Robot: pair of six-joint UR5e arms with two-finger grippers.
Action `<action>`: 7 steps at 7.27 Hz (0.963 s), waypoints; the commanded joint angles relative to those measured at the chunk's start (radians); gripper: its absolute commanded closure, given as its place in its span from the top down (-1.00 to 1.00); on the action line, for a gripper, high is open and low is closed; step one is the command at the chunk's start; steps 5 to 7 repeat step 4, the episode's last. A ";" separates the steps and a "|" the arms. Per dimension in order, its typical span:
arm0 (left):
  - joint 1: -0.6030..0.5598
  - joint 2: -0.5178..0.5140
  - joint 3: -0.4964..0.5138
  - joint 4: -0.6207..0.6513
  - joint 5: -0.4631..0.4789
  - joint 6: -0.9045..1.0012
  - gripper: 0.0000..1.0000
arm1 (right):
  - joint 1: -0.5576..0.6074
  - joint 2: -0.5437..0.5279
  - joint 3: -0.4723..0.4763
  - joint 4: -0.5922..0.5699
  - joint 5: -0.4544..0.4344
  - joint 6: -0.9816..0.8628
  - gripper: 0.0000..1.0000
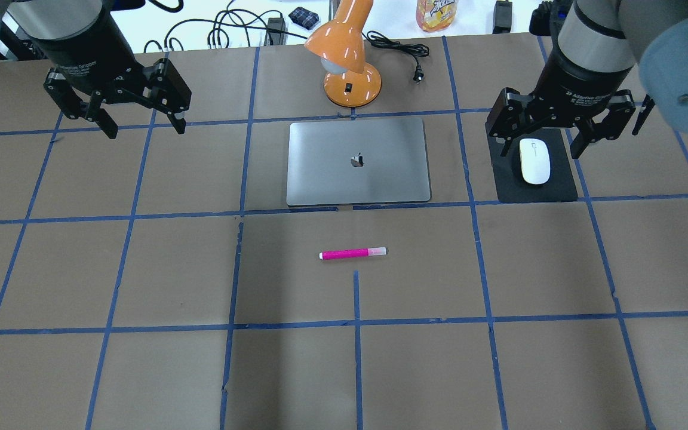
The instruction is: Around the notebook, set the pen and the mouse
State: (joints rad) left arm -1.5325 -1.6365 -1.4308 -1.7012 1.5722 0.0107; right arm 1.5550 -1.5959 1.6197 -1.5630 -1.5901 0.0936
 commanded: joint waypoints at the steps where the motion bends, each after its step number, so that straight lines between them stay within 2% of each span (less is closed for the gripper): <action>1: 0.002 0.000 -0.002 0.000 0.000 0.000 1.00 | 0.000 0.001 0.000 0.000 0.004 0.000 1.00; 7: 0.000 0.000 0.003 0.002 0.000 0.000 1.00 | 0.000 0.001 0.000 0.000 0.005 0.001 1.00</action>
